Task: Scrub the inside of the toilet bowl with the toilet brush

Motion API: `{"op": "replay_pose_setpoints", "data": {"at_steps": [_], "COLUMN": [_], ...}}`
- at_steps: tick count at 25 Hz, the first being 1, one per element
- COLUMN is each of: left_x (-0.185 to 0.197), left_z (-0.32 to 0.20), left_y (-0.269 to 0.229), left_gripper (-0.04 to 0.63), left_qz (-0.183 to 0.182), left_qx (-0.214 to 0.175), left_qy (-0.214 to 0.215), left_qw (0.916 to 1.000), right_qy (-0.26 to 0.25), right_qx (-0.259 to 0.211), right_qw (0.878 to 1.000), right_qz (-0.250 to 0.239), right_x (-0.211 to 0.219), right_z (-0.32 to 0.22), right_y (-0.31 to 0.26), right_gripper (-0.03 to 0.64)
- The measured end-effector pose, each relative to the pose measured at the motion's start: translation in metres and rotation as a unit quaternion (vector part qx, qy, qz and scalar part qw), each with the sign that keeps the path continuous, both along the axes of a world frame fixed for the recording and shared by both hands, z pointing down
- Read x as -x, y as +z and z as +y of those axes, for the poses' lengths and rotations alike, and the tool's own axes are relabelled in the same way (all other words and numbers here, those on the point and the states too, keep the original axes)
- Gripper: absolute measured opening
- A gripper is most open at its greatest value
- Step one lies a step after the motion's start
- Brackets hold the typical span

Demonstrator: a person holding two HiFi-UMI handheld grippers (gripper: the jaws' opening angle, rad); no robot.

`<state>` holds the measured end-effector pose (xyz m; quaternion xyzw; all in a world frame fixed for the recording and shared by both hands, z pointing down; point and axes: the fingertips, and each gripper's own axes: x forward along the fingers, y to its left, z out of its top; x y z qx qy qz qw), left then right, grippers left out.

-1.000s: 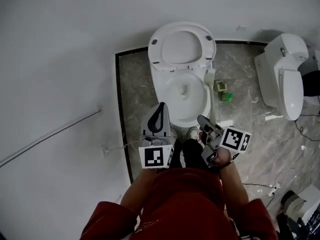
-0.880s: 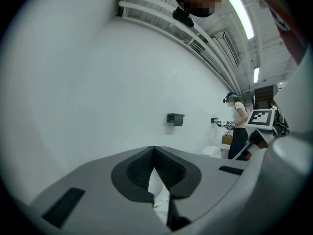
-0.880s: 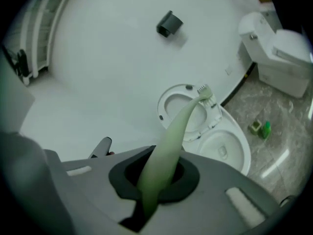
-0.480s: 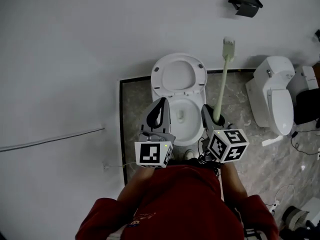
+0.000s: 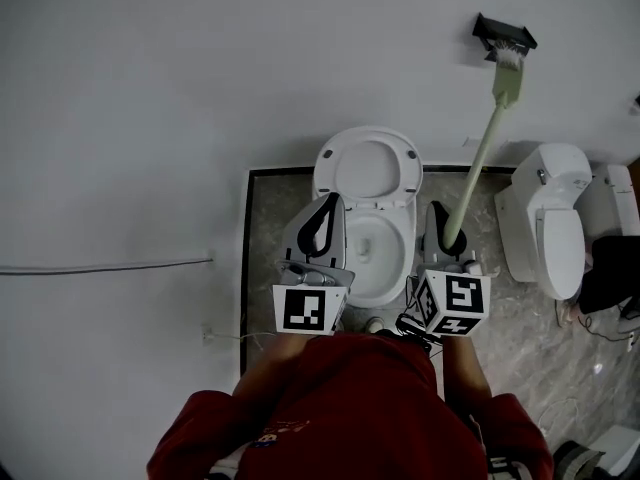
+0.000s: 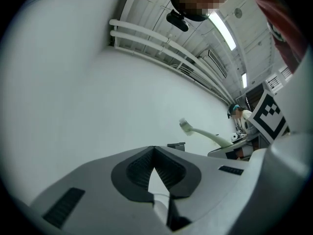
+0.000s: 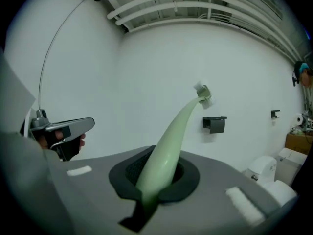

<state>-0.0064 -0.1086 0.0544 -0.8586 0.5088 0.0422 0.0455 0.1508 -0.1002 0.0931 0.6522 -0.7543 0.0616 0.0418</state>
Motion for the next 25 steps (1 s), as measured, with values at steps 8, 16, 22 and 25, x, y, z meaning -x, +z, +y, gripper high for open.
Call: {"op": "replay_pose_setpoints", "data": {"at_steps": [8, 16, 22, 25], "left_x": [0.019, 0.028, 0.032, 0.031], "left_z": [-0.005, -0.004, -0.001, 0.001], "left_y": [-0.003, 0.004, 0.005, 0.004], "left_gripper": [0.005, 0.005, 0.005, 0.005], "left_qz": [0.000, -0.005, -0.009, -0.005], "left_qx": [-0.007, -0.001, -0.005, 0.000], "left_qy": [-0.031, -0.041, -0.042, -0.044], "left_qw": [0.9995, 0.9992, 0.9991, 0.9990], "right_qy": [0.023, 0.026, 0.016, 0.014], "right_qx": [-0.039, -0.044, -0.037, -0.029], "right_qw": [0.997, 0.996, 0.996, 0.996], "right_qz": [0.064, 0.070, 0.082, 0.081], "right_x": [-0.008, -0.011, -0.007, -0.006], "right_z": [-0.001, 0.000, 0.001, 0.003], "right_y": [-0.012, -0.012, -0.008, -0.009], "right_gripper": [0.009, 0.009, 0.009, 0.009]}}
